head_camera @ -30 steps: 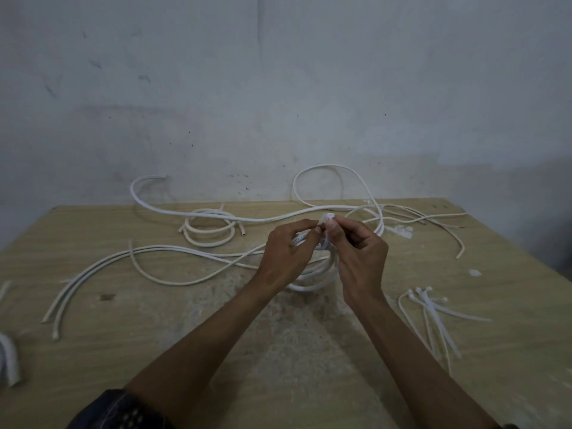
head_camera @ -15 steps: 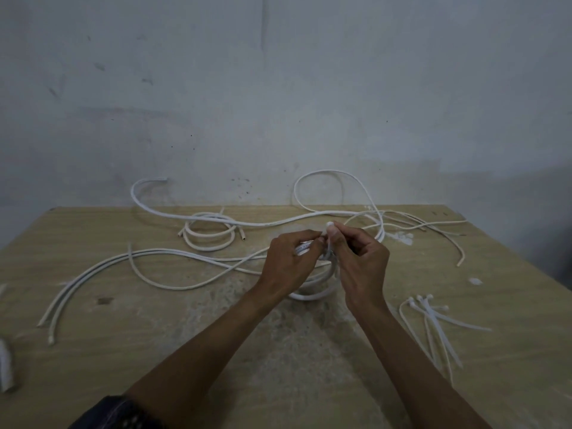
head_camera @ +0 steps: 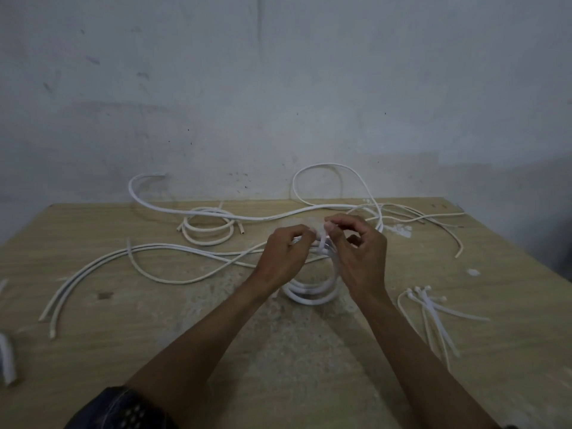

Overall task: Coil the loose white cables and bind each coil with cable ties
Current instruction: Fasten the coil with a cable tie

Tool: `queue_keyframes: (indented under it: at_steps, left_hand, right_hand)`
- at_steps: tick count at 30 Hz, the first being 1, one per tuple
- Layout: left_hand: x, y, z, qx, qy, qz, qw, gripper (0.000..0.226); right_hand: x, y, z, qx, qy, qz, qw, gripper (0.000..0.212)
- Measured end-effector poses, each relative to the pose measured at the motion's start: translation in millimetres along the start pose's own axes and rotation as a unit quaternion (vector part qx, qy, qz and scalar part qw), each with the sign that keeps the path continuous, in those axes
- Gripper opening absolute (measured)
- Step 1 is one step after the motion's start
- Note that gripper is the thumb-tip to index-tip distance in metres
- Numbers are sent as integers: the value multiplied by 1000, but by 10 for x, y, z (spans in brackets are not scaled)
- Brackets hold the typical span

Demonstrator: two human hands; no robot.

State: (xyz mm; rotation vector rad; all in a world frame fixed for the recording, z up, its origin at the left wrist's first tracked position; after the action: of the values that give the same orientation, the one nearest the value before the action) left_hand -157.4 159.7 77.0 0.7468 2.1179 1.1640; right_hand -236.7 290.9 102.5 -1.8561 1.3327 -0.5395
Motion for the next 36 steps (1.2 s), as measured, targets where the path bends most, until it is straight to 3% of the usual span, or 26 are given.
queue_keyframes:
  at_steps: [2, 4, 7, 9, 13, 19, 25, 30, 33, 36]
  left_hand:
    - [-55, -117, -13, -48, 28, 5, 998, 47]
    - [-173, -265, -59, -104, 64, 58, 991, 50]
    - [-271, -416, -82, -171, 93, 141, 971, 50]
    - [-311, -419, -89, -141, 89, 97, 981, 55]
    - [-251, -343, -40, -86, 53, -37, 994, 54]
    - [-121, -138, 21, -41, 15, -95, 995, 58]
    - [-159, -97, 56, -5, 30, -95, 995, 58]
    - [-324, -320, -22, -73, 77, -64, 992, 52]
    - [-327, -357, -31, -80, 93, -58, 991, 49]
    - [-293, -411, -42, -98, 89, -38, 990, 43]
  right_hand:
    - [4, -244, 95, -123, 8, 99, 987, 5]
    - [93, -472, 257, -250, 10, 192, 949, 5]
    - [195, -565, 325, -308, 18, 241, 920, 5]
    - [167, -527, 254, -269, 28, 209, 940, 4]
    - [117, -252, -73, -85, 31, 113, 989, 3]
    - [378, 278, -363, 122, -70, -26, 990, 3]
    - [384, 121, -289, 138, -81, -95, 982, 5]
    - [320, -219, -49, 1, -61, -43, 997, 9]
    - [282, -268, 95, -15, -30, -21, 999, 19]
    - [257, -275, 111, -20, -28, -10, 999, 14]
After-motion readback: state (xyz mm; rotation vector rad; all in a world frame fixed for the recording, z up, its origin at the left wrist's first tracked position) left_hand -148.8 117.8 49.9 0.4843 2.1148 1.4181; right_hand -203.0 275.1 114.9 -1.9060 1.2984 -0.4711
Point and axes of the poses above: each hand's wrist, its own z-axis away from the middle knuckle, its own x-axis out of the palm, y = z × x, the point moved 10 cm from there along -z, towards the middle knuckle, and after that the axes turned 3 degrees about z, right-handed, at the moved point
